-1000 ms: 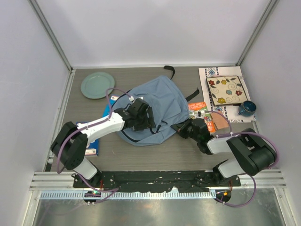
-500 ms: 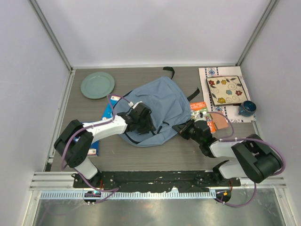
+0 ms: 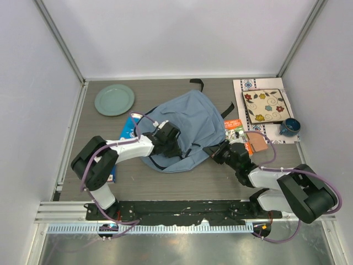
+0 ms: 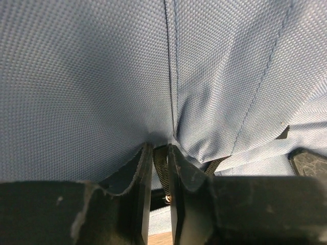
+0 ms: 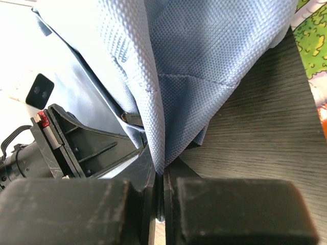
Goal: Pack the student bag
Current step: Unzip the student bag at the center of the board.
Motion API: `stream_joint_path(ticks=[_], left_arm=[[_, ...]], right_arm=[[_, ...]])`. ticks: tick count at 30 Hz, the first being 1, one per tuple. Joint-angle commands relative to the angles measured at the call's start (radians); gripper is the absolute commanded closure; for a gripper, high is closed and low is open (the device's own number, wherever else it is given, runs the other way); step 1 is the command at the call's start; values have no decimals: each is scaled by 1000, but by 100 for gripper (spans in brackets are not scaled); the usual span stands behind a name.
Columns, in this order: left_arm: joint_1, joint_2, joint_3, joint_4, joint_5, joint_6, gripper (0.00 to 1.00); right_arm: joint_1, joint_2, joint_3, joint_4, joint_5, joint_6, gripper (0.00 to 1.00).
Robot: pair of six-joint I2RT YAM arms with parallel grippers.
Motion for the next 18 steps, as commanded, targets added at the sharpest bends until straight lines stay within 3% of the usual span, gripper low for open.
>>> stream_joint_path(ticks=[1,6,14,18], left_arm=[[-6,36,12,38,-51,2,81],[-17,50,1,56,-56,7,100],[-24,-34,6,85,-66,76,100],[-26,-140,11,26,-114,120,100]], right_arm=[[15,-50,2,47,-13,-27,99],[17,-59,0,27,-9,-31,99],[17,-40,69,-109,37,-59,99],[0,-26,133,-209,53,-96,99]])
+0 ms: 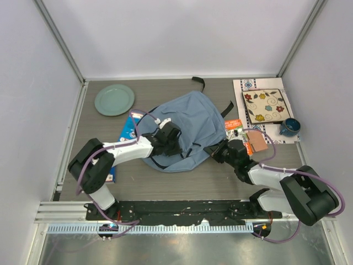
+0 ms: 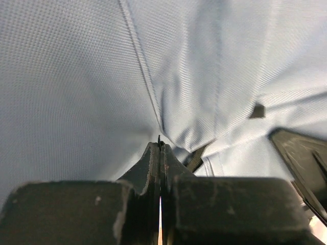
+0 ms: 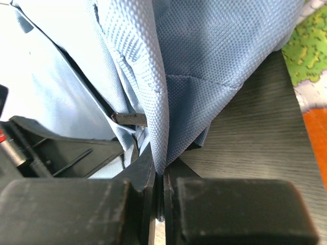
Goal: Pack the student bag
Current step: Unzip the student bag at the center of the board.
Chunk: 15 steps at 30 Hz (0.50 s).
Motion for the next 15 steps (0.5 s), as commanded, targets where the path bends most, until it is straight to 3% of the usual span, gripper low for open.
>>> stream_joint_path(ticks=[1,15], left_arm=[[-2,-140,11,-21,-99,72,100],[-4,-265,-30,-178,-191,113,100]], right_arm=[[-9,10,111,-68,17,-65,99],[-154,124,255,-69,-95,-97,99]])
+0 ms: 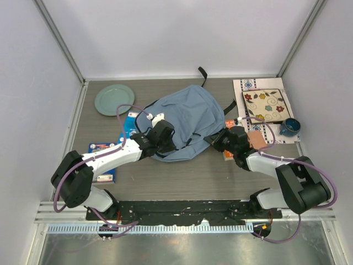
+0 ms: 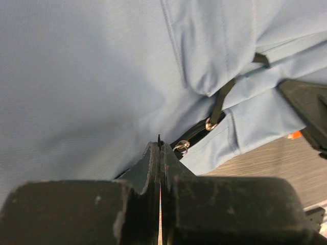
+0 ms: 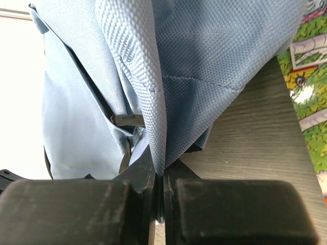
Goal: Pack the student bag
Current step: Unzip the student bag at the center of the board.
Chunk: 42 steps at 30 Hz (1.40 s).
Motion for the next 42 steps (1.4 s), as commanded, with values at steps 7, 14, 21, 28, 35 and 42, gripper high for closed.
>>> stream_joint_path(ticks=[7,14,21,28,35,42], left_arm=[[-3,-82,-26,-126,-124,58,100],[-3,-99,-21,-69,-78,67,100],[-5,-68,6,-29,-53,48,100],[-9,-57,45,-17,-29,67,100],[-31,-70,65,-9,-19,91,100],[-60,-83,78,-8,-12,127,100]], right_arm=[[-66,78,102,33,-38,-87,99],[-99,106,166,-101,-196,-136,47],[-124,-88,119,-379,-196,-179,27],[-107,-290,7,-426,-285,-75,25],[45,-286,8,-291,-256,76,25],[137,-106,62,-120,-219,191,24]])
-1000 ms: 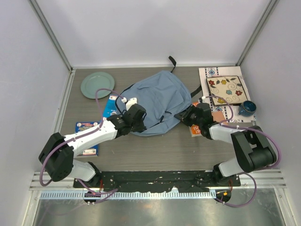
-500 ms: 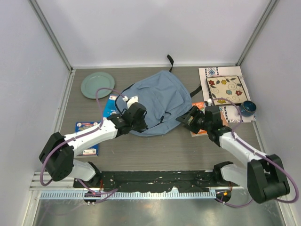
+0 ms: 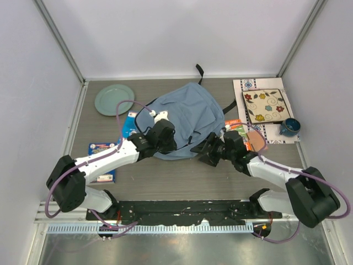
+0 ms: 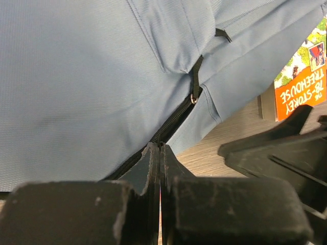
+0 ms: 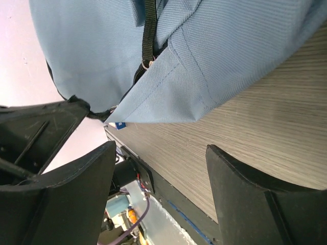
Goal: Pack the student bag
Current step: Unzip the student bag at the center of the board.
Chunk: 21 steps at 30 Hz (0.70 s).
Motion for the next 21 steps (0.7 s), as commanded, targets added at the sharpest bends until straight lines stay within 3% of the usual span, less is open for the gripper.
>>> stream_joint_path(ticks=[1,10,16,19,21], left_arm=[[-23,-31,51,39,8,40,100],[-49,-68,54,56,18,84,100],[-61,-77,64,67,34,101,100],[-64,-80,72,70,40,109,100],[-66,-77,75,73,43,110,100]], right_arm=[[38,70,60,164,31,109,24],[55,241,109,301,12,188,23],[69,302,142,295,18,215,24],[72,330,157,287,12,209,30],[73,343,166,286,5,208,41]])
